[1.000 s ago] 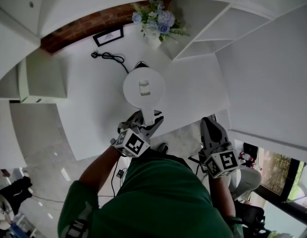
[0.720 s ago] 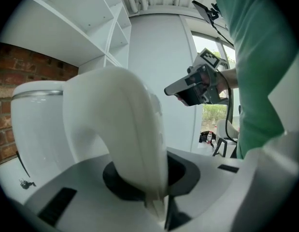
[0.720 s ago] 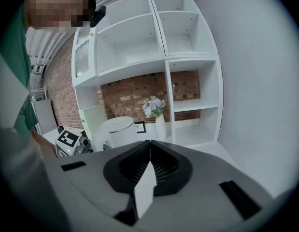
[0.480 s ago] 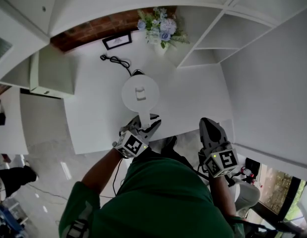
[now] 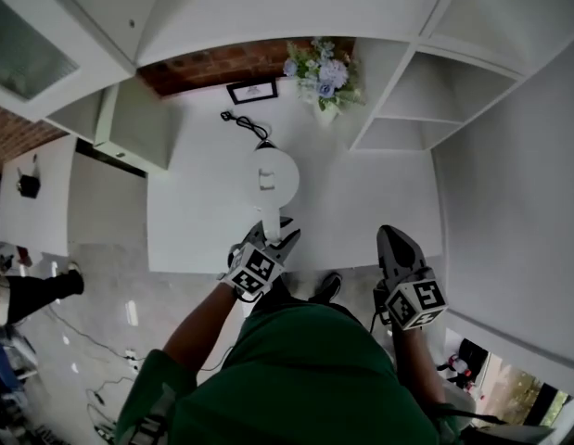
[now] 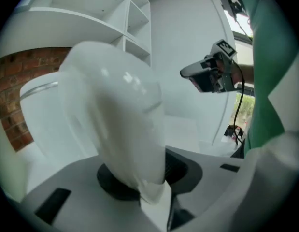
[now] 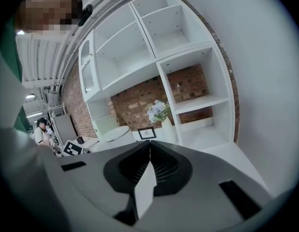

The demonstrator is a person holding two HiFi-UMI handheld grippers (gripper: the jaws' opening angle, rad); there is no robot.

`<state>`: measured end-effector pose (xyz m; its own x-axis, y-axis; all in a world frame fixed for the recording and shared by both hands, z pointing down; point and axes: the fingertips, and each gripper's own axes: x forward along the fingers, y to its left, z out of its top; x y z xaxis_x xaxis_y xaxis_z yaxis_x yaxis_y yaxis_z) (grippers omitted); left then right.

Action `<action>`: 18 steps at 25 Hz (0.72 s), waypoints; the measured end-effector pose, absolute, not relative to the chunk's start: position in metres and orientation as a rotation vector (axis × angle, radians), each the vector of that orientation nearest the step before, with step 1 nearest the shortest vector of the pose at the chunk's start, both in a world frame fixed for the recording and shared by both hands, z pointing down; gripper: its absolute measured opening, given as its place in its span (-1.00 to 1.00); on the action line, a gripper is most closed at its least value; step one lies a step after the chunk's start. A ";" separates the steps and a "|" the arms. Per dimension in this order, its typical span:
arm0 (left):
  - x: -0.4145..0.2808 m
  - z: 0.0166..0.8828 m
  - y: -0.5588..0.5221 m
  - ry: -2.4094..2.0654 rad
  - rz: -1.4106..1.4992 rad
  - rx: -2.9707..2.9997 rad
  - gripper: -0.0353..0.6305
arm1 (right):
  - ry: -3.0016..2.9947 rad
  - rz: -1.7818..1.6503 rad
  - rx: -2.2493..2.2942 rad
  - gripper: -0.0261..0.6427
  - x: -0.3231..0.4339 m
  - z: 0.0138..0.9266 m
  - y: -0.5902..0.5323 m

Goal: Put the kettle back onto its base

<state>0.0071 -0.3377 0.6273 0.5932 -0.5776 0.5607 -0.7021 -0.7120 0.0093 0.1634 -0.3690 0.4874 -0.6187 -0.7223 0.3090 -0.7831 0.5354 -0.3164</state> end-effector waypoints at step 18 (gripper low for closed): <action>-0.080 0.590 -0.297 -1.323 0.533 2.183 -0.15 | -2.687 0.517 1.214 -0.86 0.168 0.459 -0.385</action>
<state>-0.0797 -0.2971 0.5904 0.4433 -0.6864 0.5765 -0.8944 -0.3820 0.2328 0.1681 -0.3854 0.4593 -0.6619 -0.6986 0.2717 -0.7495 0.6136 -0.2483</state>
